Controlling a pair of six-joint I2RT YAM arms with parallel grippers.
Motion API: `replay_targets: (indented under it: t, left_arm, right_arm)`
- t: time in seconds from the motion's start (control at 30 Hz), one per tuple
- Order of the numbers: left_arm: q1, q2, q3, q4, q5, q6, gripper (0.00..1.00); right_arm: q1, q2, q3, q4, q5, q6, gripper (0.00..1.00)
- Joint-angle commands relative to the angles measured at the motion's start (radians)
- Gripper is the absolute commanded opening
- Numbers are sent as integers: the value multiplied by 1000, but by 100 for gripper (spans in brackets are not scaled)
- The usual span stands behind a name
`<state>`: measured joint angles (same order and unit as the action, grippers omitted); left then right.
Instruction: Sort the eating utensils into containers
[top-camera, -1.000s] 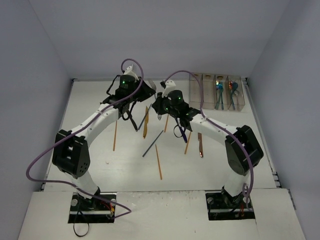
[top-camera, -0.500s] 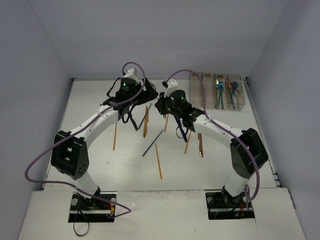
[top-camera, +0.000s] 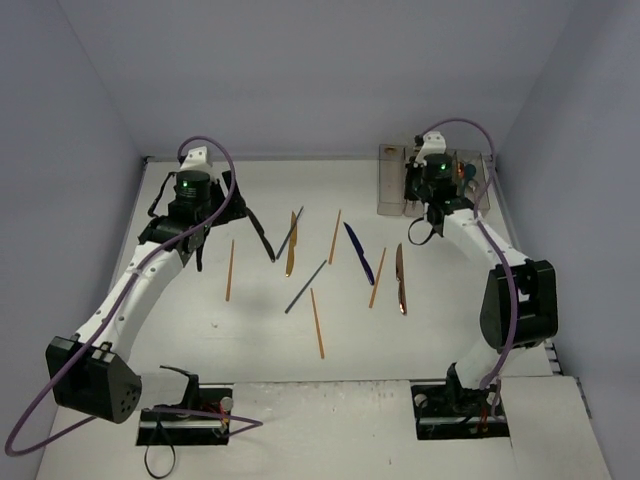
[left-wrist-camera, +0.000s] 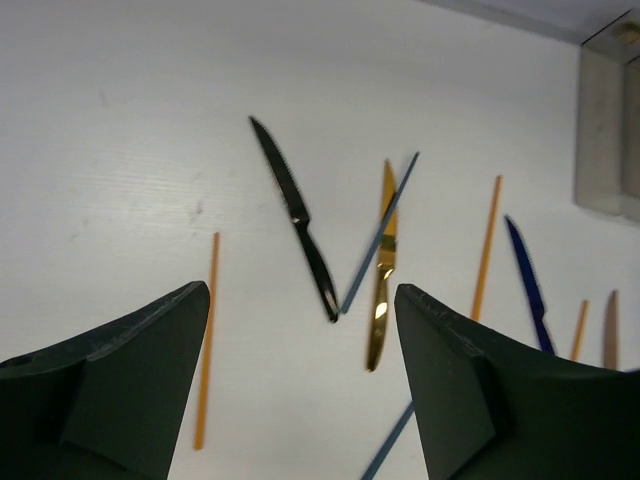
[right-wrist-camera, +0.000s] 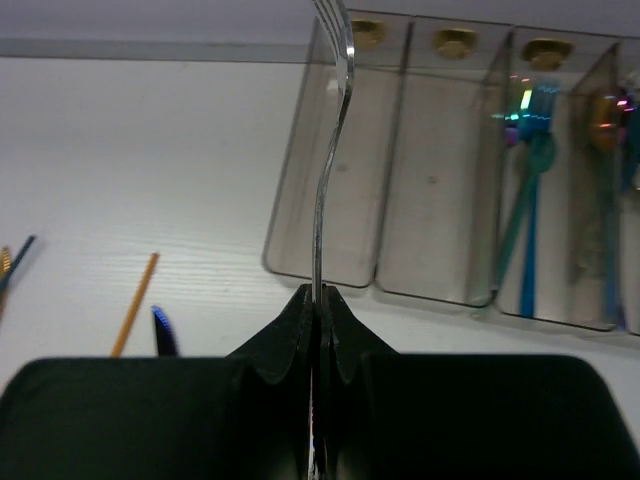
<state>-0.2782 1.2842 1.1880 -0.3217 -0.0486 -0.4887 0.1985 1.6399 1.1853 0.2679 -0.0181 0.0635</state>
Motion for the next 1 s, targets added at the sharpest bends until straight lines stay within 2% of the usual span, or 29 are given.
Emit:
replay_targets:
  t: [0.0, 0.27, 0.47, 0.7, 0.97]
  left_arm:
    - [-6, -82, -18, -59, -71, 136, 72]
    - [-5, -113, -97, -28, -106, 228, 73]
    - [-7, -98, -97, -24, -116, 249, 73]
    - [-6, -77, -96, -24, -116, 250, 73]
    - [-6, -46, -87, -29, -91, 238, 73]
  right_arm:
    - [-45, -6, 105, 42, 4, -129, 0]
    - [-174, 189, 248, 37, -32, -189, 0]
    - [-243, 340, 351, 30, -59, -202, 0]
    - [-279, 478, 452, 20, -95, -195, 3]
    - [-286, 557, 486, 19, -89, -187, 11]
